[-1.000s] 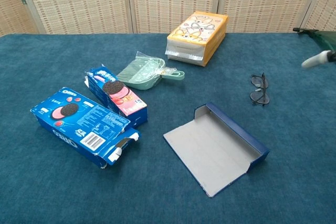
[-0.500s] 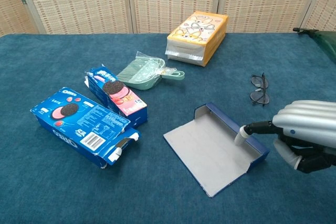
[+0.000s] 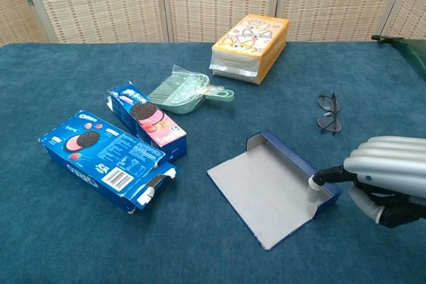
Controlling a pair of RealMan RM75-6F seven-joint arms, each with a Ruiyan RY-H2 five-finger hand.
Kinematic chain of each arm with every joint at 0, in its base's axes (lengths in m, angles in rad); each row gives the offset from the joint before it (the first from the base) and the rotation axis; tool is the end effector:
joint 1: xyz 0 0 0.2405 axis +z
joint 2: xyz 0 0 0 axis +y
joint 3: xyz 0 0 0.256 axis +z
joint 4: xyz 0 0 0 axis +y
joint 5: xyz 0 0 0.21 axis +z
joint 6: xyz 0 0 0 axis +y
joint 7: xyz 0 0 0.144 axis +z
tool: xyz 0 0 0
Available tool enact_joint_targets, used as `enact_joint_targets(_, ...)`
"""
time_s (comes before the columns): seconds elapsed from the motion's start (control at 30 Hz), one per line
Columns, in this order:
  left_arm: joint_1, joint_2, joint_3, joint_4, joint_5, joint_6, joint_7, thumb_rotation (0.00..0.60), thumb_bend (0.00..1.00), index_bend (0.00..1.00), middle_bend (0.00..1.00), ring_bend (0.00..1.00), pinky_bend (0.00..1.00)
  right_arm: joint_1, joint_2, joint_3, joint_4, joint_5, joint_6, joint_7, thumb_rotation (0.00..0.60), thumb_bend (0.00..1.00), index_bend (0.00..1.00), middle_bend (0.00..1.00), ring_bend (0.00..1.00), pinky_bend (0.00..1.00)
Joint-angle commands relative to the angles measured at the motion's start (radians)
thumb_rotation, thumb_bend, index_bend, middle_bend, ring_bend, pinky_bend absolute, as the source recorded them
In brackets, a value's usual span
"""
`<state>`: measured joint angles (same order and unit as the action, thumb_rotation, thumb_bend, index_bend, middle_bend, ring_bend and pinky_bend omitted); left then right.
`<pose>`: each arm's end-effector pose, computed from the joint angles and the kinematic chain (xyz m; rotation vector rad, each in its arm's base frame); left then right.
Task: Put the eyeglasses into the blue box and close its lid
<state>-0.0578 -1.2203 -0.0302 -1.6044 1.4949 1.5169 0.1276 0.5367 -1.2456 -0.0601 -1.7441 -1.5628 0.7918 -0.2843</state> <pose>-0.3079 0.1680 0.1290 -1.3743 -0.8908 -0.8628 -0.2083 -0.2215 0.0095 2.3428 -0.8678 0.6366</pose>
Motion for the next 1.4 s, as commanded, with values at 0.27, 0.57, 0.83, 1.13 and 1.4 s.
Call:
enact_joint_targets(0.27, -0.001, -0.005, -0.001, 0.006, 0.0, -0.002, -0.005, 0.6, 0.13, 0.0, 0.0, 0.0, 0.16, 0.015, 0.015, -0.001, 0.031, 0.072, -0.017, -0.049, 0.6, 1.0, 0.27, 1.0, 1.0, 1.0)
enact_joint_targets(0.57, -0.002, -0.006, 0.0, 0.004, 0.002, -0.004, -0.001, 0.6, 0.13, 0.0, 0.0, 0.0, 0.16, 0.057, 0.014, 0.061, 0.11, 0.192, -0.036, -0.071, 0.6, 1.0, 0.27, 1.0, 1.0, 1.0)
enact_joint_targets(0.83, 0.0, -0.004, -0.001, 0.003, -0.001, -0.002, -0.001, 0.6, 0.13, 0.0, 0.0, 0.0, 0.16, 0.132, -0.054, 0.116, 0.217, 0.301, -0.095, -0.101, 0.6, 1.0, 0.27, 1.0, 1.0, 1.0)
enact_joint_targets(1.13, 0.004, 0.0, -0.002, 0.002, -0.003, 0.002, 0.0, 0.6, 0.13, 0.0, 0.0, 0.0, 0.16, 0.197, -0.119, 0.151, 0.271, 0.379, -0.1, -0.137, 0.6, 1.0, 0.27, 1.0, 1.0, 1.0)
enact_joint_targets(1.4, 0.012, 0.005, 0.001, 0.005, -0.01, 0.006, -0.004, 0.6, 0.13, 0.0, 0.0, 0.0, 0.16, 0.178, -0.074, 0.148, 0.208, 0.337, -0.029, -0.089, 0.6, 0.97, 0.27, 1.0, 1.0, 1.0)
